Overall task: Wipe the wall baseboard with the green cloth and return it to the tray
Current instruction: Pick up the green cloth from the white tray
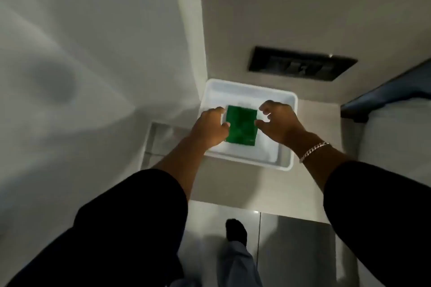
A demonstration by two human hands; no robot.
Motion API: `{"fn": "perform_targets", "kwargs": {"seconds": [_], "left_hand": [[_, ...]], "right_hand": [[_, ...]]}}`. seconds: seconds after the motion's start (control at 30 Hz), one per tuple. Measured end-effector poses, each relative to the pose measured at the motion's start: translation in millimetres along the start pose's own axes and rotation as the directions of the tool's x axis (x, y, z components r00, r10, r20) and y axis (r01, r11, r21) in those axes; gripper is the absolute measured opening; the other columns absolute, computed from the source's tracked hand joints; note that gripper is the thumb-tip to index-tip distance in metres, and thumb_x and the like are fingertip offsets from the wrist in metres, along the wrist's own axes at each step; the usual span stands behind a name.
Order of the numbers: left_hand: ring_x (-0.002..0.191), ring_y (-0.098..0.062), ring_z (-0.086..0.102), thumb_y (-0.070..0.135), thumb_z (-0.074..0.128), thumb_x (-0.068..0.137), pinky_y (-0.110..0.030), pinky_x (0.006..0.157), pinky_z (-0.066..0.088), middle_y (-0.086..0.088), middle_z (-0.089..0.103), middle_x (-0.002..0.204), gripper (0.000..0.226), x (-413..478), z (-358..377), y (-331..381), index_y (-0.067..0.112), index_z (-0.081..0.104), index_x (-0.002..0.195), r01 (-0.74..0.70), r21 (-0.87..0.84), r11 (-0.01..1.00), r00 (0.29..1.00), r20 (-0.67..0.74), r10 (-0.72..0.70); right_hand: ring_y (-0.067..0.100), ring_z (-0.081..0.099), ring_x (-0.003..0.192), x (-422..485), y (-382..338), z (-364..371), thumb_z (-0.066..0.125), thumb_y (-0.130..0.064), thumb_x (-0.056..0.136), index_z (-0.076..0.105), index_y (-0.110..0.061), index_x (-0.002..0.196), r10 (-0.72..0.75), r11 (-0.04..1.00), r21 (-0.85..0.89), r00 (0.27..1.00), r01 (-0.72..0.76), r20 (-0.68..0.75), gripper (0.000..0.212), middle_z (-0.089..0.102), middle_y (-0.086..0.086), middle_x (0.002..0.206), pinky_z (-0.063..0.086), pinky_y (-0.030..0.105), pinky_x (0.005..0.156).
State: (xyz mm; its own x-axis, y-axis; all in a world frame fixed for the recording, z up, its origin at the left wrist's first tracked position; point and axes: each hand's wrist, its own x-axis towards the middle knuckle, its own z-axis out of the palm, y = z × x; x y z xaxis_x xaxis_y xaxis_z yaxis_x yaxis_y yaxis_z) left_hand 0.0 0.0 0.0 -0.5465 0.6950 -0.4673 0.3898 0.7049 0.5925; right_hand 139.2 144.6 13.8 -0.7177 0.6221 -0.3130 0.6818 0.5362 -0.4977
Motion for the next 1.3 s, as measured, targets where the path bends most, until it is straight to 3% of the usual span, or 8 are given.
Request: {"fn": "perform_targets", "kwargs": {"seconds": [0.13, 0.2, 0.4, 0.5, 0.63, 0.93, 1.1, 1.3], "left_hand": [[0.119, -0.038, 0.062, 0.022, 0.064, 0.088, -0.033, 0.093, 0.049, -0.021, 0.066, 0.127, 0.042, 30, 44, -13, 0.003, 0.058, 0.125, 0.112, -0.085, 0.990, 0.993, -0.039, -0.116], [0.115, -0.036, 0.064, 0.021, 0.068, 0.086, -0.036, 0.090, 0.052, -0.021, 0.065, 0.125, 0.047, 39, 62, -16, 0.004, 0.055, 0.128, 0.140, -0.154, 0.978, 0.984, -0.087, -0.155], [0.109, -0.030, 0.067, 0.013, 0.078, 0.076, -0.027, 0.078, 0.054, -0.012, 0.066, 0.117, 0.052, 52, 74, -12, 0.005, 0.059, 0.124, 0.322, -0.421, 0.848, 0.915, -0.092, -0.393], [0.107, -0.031, 0.071, 0.013, 0.078, 0.076, -0.039, 0.090, 0.062, -0.016, 0.072, 0.119, 0.046, 41, 66, -14, 0.004, 0.066, 0.119, 0.338, -0.522, 0.783, 0.907, -0.040, -0.418], [0.102, -0.032, 0.074, 0.013, 0.078, 0.077, -0.046, 0.092, 0.062, -0.018, 0.074, 0.115, 0.049, -4, 47, -16, 0.007, 0.068, 0.124, 0.309, -0.628, 0.714, 0.906, -0.034, -0.422], [0.098, -0.038, 0.074, 0.002, 0.076, 0.079, -0.051, 0.089, 0.061, -0.020, 0.076, 0.104, 0.038, -187, 21, -64, 0.005, 0.071, 0.117, 0.216, -0.790, 0.574, 0.834, -0.156, -0.529], [0.097, -0.035, 0.073, 0.007, 0.077, 0.080, -0.048, 0.089, 0.062, -0.014, 0.072, 0.094, 0.045, -289, 40, -142, 0.009, 0.068, 0.124, 0.227, -0.820, 0.526, 0.771, -0.178, -0.611], [0.088, -0.023, 0.072, 0.013, 0.078, 0.080, -0.032, 0.079, 0.061, -0.007, 0.074, 0.093, 0.045, -381, 103, -256, 0.015, 0.068, 0.123, 0.226, -0.853, 0.470, 0.675, -0.211, -0.707]], "right_hand": [[0.033, 0.063, 0.106, 24, 22, 46, 0.072, -0.034, 0.084, 0.055, -0.007, 0.125, 0.107, 0.994, 0.016, 0.993, -0.107, 0.041, 0.052, 0.065, 0.016, 0.119, 0.052, 0.037, 0.085], [0.033, 0.061, 0.108, 31, 27, 68, 0.071, -0.034, 0.084, 0.055, -0.007, 0.125, 0.133, 0.990, 0.037, 0.991, -0.133, -0.002, 0.052, 0.063, 0.016, 0.120, 0.051, 0.037, 0.085], [0.027, 0.060, 0.103, 28, 32, 93, 0.074, -0.008, 0.078, 0.057, -0.005, 0.112, 0.248, 0.935, 0.299, 0.955, -0.191, -0.165, 0.038, 0.064, 0.013, 0.112, 0.052, 0.035, 0.084], [0.018, 0.060, 0.092, 20, 24, 85, 0.072, 0.000, 0.076, 0.060, -0.006, 0.104, 0.216, 0.894, 0.435, 0.952, -0.104, -0.217, 0.031, 0.065, 0.008, 0.102, 0.056, 0.026, 0.077], [0.013, 0.061, 0.086, -9, 0, 72, 0.074, -0.001, 0.076, 0.061, -0.009, 0.101, 0.168, 0.861, 0.509, 0.953, -0.016, -0.254, 0.029, 0.062, -0.003, 0.098, 0.050, 0.006, 0.064], [0.008, 0.061, 0.072, -144, -86, 97, 0.076, -0.004, 0.076, 0.059, -0.025, 0.093, -0.019, 0.824, 0.554, 0.981, 0.124, -0.191, 0.032, 0.063, -0.013, 0.090, 0.048, 0.010, 0.061], [0.014, 0.062, 0.075, -226, -127, 162, 0.076, -0.003, 0.077, 0.061, -0.021, 0.095, -0.156, 0.829, 0.529, 0.983, 0.182, -0.093, 0.030, 0.065, -0.007, 0.093, 0.053, 0.019, 0.064], [0.001, 0.060, 0.069, -302, -145, 278, 0.076, -0.004, 0.078, 0.061, -0.023, 0.093, -0.267, 0.846, 0.495, 0.961, 0.200, 0.066, 0.030, 0.065, -0.008, 0.092, 0.054, 0.019, 0.060]]}}
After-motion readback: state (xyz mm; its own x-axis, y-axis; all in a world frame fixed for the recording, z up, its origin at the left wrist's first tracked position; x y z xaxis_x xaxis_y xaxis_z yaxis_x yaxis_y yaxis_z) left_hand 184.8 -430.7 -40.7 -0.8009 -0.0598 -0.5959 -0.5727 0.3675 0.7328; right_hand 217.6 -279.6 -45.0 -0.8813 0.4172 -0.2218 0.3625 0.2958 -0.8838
